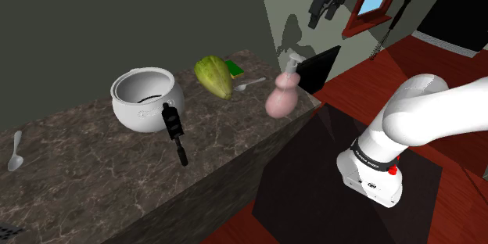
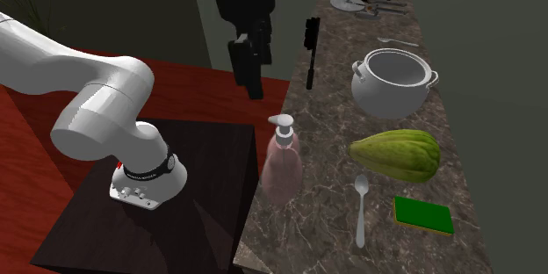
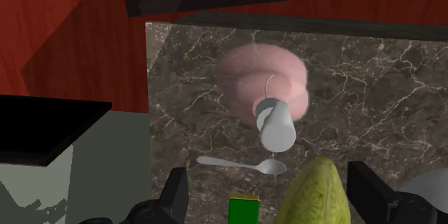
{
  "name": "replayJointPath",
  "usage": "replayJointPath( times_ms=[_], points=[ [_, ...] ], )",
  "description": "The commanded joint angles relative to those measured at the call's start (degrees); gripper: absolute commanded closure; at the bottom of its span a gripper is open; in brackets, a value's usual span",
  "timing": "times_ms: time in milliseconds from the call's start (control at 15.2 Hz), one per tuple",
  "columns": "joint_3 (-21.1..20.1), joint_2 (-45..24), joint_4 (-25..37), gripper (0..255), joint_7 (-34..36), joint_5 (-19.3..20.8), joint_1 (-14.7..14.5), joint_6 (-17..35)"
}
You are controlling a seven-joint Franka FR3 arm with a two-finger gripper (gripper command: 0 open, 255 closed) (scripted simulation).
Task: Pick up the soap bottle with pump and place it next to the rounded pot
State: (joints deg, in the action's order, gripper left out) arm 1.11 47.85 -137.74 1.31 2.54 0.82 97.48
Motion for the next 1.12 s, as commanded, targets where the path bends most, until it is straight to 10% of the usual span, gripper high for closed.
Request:
replayJointPath(
  times_ms=[0,528,1056],
  points=[
    [0.0,0.0,0.0,0,0.0,0.0,0.0,0.0],
    [0.2,-1.1,-14.9,0,-2.2,-0.9,-2.4,18.3],
    [0.4,-4.0,-19.6,0,-2.4,-0.8,-2.5,26.1]
  ],
)
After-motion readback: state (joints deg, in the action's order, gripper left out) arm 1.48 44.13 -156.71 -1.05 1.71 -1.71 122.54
